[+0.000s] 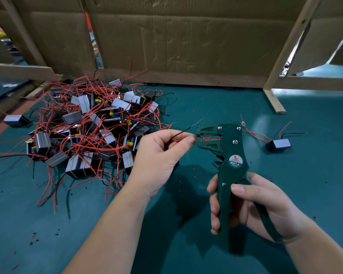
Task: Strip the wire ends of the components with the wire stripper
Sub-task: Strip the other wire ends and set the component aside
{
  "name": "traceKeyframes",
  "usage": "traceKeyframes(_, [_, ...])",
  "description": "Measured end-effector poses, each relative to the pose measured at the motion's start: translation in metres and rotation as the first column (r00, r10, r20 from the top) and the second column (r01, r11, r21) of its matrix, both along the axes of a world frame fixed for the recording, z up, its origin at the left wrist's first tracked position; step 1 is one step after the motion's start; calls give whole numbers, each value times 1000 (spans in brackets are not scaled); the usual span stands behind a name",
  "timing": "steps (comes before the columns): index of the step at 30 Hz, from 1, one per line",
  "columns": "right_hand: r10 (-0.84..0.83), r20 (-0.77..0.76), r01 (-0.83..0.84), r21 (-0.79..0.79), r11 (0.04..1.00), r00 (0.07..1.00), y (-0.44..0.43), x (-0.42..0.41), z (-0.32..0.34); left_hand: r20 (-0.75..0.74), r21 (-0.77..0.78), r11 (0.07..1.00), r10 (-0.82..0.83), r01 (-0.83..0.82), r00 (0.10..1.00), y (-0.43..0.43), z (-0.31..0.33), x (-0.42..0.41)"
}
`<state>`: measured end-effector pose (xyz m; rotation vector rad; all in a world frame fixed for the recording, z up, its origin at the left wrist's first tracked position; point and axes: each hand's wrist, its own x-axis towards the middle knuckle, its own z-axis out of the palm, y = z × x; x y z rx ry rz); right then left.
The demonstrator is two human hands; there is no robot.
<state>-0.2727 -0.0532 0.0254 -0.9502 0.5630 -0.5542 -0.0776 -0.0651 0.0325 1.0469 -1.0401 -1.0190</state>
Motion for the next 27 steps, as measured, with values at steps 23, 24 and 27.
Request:
traceKeyframes(23, [-165,-10,165,146,975,986,2,11,-3,269,-32,982,189,-187,945,-7,-15,2])
traceKeyframes(24, [-164,38,155,169,973,986,1,11,-3,228,-32,981,193,-191,954,-7,-13,3])
traceKeyframes(27, [-212,112,188,191,963,971,-5,8,-3,137,-17,994,106,-105,985,-5,-7,2])
